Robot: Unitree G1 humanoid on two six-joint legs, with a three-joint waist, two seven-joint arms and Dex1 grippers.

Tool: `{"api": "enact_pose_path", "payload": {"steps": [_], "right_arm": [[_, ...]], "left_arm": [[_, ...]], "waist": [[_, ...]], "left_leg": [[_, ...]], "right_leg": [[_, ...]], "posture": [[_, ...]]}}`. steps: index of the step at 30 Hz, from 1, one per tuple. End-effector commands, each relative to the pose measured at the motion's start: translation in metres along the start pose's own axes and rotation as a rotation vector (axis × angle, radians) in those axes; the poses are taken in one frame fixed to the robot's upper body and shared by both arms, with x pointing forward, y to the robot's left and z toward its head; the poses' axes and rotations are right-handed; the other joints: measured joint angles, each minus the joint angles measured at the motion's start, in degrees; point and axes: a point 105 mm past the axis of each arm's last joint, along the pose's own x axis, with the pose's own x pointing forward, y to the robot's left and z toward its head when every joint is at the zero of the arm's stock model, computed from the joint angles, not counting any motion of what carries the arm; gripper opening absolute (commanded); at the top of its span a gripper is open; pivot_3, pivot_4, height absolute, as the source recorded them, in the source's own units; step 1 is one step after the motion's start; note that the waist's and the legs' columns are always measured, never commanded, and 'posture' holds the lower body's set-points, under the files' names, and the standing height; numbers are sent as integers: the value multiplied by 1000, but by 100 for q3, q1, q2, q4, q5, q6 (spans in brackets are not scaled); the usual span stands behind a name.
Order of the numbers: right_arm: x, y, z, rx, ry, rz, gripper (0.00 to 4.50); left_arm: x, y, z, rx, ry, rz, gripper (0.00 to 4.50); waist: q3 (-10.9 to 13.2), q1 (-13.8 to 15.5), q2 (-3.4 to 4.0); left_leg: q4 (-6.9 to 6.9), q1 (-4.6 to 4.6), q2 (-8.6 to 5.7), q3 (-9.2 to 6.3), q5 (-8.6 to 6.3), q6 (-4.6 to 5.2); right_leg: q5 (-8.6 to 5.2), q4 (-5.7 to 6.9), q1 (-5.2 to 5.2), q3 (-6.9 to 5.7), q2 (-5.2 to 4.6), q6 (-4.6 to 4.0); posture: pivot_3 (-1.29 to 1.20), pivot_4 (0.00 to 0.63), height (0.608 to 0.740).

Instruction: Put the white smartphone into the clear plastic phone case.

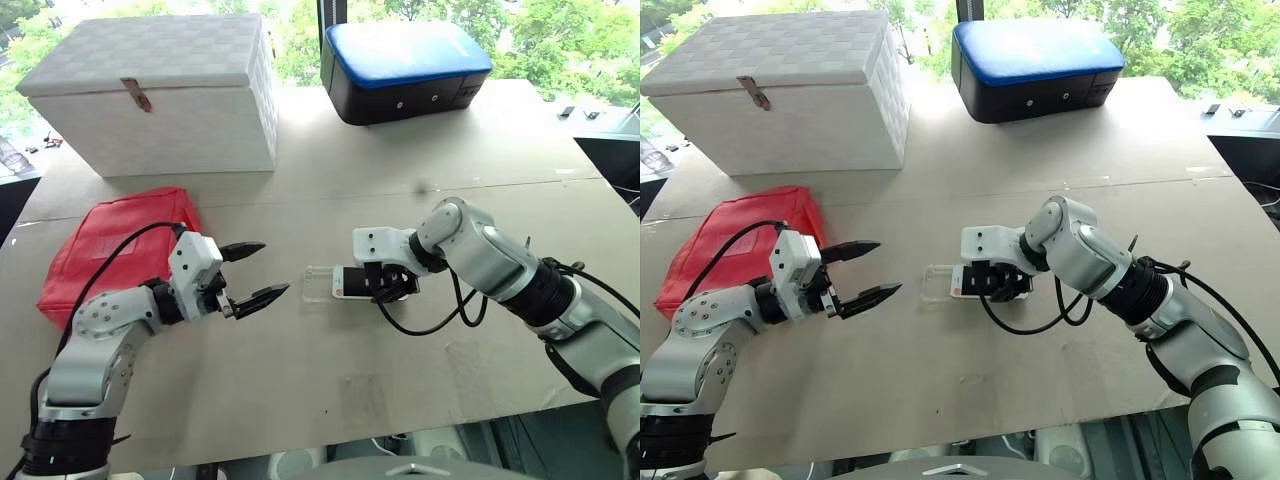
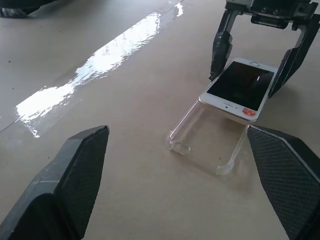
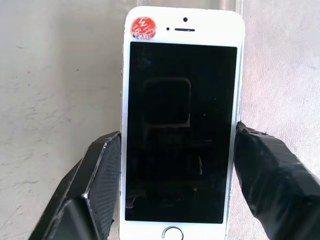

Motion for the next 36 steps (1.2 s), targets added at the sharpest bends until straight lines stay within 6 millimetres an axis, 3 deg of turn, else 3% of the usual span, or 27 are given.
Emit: {"api": "enact_pose_path", "payload": {"steps": [1, 8, 9, 13, 19, 25, 26, 31, 36], "right_arm": [[-5, -4, 7, -16, -12, -31, 4448], [-19, -8, 10, -13, -32, -94, 4448], [-22, -8, 10, -7, -38, -103, 4226], [-33, -9, 7, 4, -50, -126, 2844], [-43, 2, 7, 31, -109, -84, 23], [-40, 14, 30, 93, -321, 33, 23], [-32, 12, 30, 104, -373, 30, 23], [-1, 4, 22, 166, -432, -8, 23], [29, -5, 2, 164, -316, -52, 23]], "left_arm": [[-1, -1, 2, 22, -9, -1, 4500], [-1, 0, 2, 22, -9, 0, 4500], [-1, 0, 2, 22, -9, 0, 4500], [-1, 0, 3, 23, -9, -1, 4500], [-1, 2, 5, 29, -7, -2, 4500], [0, 3, 7, 34, -11, -1, 4500], [-1, 2, 9, 39, -16, 2, 4500], [-5, -5, 15, 33, -50, -5, 4500], [-8, -8, 15, 26, -47, -4, 4500]], "waist": [[0, -1, 0], [0, 3, 0], [0, 2, 1], [1, 3, 1], [0, 2, 0], [0, -4, -1], [0, -3, -1], [-8, 7, -11], [-9, -1, -11]], "left_leg": [[0, 1, 0, 0, 0, 0], [1, -2, 0, -1, 0, 0], [1, -2, 0, -2, 0, 0], [1, -2, 0, -2, 0, 0], [0, 0, 1, -2, 0, 0], [0, -1, 3, -4, 0, 0], [0, 0, 3, -3, 0, 0], [0, 1, -2, -12, 0, 0], [6, 1, -5, -11, 0, 1]], "right_leg": [[0, 0, 0, 0, 0, 0], [0, 0, -1, 0, -1, 0], [0, 0, 0, 0, -1, 0], [0, -1, 0, -1, -2, 0], [0, -1, 0, 0, -5, 0], [0, -1, 0, 2, -5, 0], [0, -1, 0, 3, -5, 0], [0, -2, 10, 1, -1, 0], [0, -1, 10, 1, -2, 0]], "posture": [[0, 150, 740], [0, 150, 740], [0, 150, 740], [0, 150, 740], [0, 150, 740], [0, 150, 740], [0, 150, 740], [0, 150, 740], [0, 150, 740]]}}
